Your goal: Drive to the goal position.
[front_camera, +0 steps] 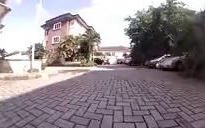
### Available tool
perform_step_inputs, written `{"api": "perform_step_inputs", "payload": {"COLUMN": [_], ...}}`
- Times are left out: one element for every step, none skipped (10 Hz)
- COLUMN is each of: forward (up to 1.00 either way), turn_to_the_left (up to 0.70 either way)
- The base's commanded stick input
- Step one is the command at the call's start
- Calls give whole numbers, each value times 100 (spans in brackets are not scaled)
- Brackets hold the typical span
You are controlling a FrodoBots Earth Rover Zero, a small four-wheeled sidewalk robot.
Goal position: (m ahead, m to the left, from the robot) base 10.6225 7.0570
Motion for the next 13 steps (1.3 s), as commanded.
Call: {"api": "perform_step_inputs", "payload": {"forward": [69, 69, 69, 69, 69, 69, 69, 69, 69, 69, 69, 69, 69], "turn_to_the_left": [3, 3, 3, 3, 3, 3, 3, 3, 3, 3, 3, 3, 9]}}
